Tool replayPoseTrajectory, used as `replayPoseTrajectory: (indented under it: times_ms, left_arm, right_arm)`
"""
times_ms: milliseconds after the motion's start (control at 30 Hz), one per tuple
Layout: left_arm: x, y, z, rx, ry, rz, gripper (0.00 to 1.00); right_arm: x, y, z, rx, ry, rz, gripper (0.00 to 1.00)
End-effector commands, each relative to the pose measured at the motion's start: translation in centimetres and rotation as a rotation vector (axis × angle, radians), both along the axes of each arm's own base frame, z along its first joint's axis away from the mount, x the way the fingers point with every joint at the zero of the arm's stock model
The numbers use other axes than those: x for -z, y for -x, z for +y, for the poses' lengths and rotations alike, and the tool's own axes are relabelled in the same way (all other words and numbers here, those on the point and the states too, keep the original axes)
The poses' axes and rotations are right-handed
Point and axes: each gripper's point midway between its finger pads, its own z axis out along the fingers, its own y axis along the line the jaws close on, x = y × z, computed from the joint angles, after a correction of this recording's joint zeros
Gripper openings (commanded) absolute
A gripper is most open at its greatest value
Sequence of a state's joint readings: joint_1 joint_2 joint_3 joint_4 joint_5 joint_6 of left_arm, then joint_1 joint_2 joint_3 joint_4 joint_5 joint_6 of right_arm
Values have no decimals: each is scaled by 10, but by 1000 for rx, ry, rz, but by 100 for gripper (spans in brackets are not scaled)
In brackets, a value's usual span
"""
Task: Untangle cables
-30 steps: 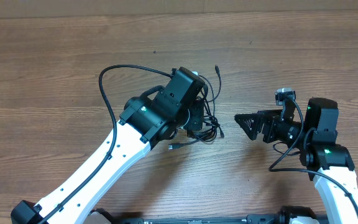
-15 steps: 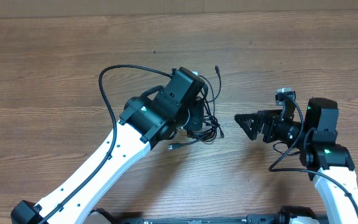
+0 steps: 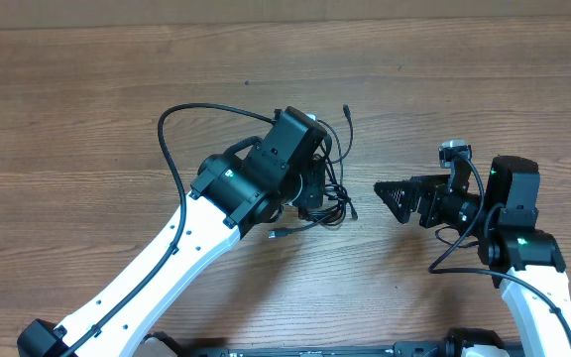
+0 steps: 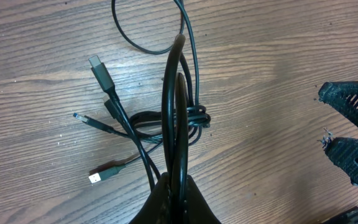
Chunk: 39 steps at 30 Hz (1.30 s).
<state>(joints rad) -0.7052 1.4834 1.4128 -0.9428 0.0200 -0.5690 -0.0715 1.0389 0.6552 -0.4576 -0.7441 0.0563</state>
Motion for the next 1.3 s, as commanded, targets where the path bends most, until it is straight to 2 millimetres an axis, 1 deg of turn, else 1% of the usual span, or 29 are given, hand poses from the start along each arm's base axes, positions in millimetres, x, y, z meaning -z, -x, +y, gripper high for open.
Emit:
replayPoseTrajectory:
  times_ms: [0,800,967,1267]
  left_arm:
    - [-6,-2,-3,18,16,-13,4]
    - [-7,-3,-4,25,16,-22,4]
    - [-7,-3,-4,69,-5,-42,4]
    - [-8,-4,-5,71,-3,-46,4]
  right_arm:
    - [-9,-4,0,-2,-5,-24,100]
    - [-9,-4,0,0,-3,-23,100]
    - [-9,-4,0,0,-3,-23,100]
    - [-9,-4,0,0,-3,-23,100]
